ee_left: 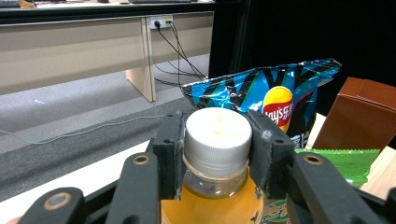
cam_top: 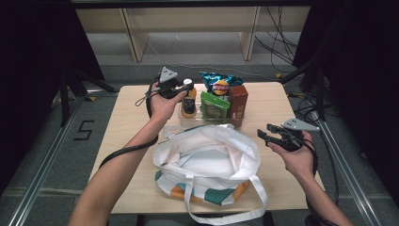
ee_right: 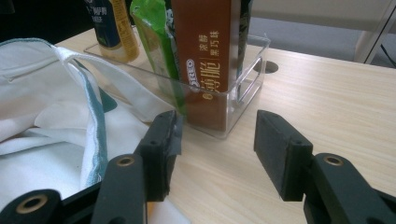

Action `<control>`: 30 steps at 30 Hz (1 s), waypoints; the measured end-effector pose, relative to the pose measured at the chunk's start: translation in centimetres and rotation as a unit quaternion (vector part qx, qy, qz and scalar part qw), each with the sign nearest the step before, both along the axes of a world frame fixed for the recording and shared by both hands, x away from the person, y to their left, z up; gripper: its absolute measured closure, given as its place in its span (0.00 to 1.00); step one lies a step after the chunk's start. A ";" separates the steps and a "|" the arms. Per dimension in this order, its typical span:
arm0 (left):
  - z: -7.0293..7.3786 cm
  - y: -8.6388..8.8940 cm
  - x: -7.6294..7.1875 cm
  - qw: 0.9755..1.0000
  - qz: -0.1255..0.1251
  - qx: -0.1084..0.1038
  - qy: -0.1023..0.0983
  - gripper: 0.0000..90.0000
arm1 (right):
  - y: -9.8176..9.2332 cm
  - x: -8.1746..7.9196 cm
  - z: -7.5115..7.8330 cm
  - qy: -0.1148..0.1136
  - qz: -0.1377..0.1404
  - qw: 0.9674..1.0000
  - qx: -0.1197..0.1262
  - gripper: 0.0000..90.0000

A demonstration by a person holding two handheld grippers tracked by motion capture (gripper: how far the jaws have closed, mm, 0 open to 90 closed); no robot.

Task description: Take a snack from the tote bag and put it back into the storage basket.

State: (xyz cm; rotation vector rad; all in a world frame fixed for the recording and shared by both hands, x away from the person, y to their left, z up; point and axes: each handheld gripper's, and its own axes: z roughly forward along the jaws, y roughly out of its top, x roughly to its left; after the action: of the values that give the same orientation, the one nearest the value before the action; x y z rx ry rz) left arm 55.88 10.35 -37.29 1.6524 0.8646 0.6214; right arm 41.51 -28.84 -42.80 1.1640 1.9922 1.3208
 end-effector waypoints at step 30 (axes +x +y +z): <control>-0.7 -0.1 0.2 1.000 -0.001 0.017 0.003 0.65 | 0.2 0.0 0.0 0.008 0.005 1.000 0.007 0.56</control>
State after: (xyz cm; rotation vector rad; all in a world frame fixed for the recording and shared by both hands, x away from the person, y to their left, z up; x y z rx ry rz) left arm 56.12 10.22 -38.02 1.6869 0.8607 0.6333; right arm 41.52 -28.67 -42.84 1.1767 2.0054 1.3358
